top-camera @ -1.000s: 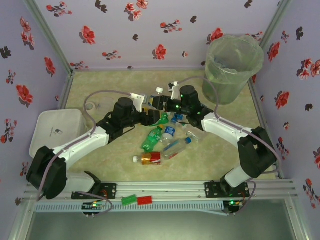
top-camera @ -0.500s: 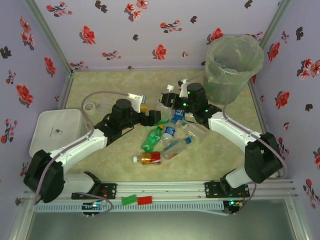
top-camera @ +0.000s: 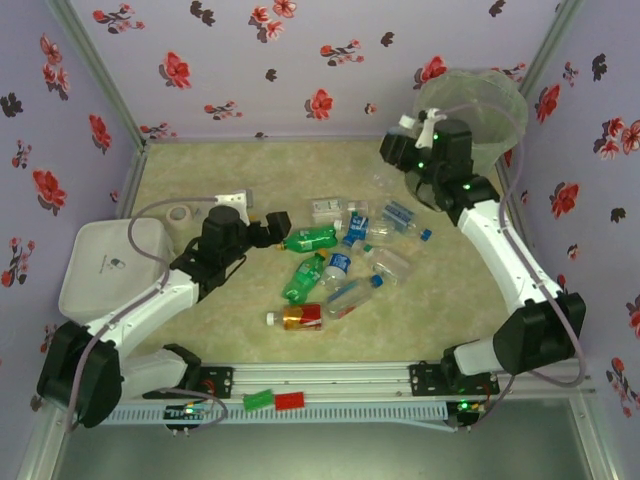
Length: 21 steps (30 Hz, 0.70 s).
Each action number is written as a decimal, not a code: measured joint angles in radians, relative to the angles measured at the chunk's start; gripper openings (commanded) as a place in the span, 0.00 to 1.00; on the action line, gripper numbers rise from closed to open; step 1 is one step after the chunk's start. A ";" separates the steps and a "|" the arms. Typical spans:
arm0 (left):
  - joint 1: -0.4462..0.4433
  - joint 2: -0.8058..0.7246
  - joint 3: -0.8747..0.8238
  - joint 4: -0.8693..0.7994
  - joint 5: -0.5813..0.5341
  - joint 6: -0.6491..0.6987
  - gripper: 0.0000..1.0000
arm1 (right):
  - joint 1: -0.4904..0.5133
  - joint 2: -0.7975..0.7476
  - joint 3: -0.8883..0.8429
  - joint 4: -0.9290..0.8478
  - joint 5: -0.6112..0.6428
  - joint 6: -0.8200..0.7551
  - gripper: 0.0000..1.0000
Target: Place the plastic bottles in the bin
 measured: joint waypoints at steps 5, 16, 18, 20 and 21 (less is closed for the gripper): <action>0.023 0.034 -0.008 -0.014 -0.002 -0.045 1.00 | -0.081 0.008 0.148 -0.062 0.071 -0.067 0.43; 0.028 0.035 -0.019 -0.020 -0.001 -0.079 1.00 | -0.183 0.124 0.396 -0.064 0.341 -0.193 0.43; 0.028 0.035 -0.019 -0.021 -0.001 -0.086 1.00 | -0.195 0.166 0.436 -0.062 0.370 -0.207 0.43; 0.030 0.036 -0.019 -0.022 -0.001 -0.092 1.00 | -0.203 0.210 0.478 -0.064 0.392 -0.220 0.43; 0.030 0.037 -0.019 -0.023 -0.001 -0.093 1.00 | -0.204 0.236 0.502 -0.064 0.402 -0.227 0.43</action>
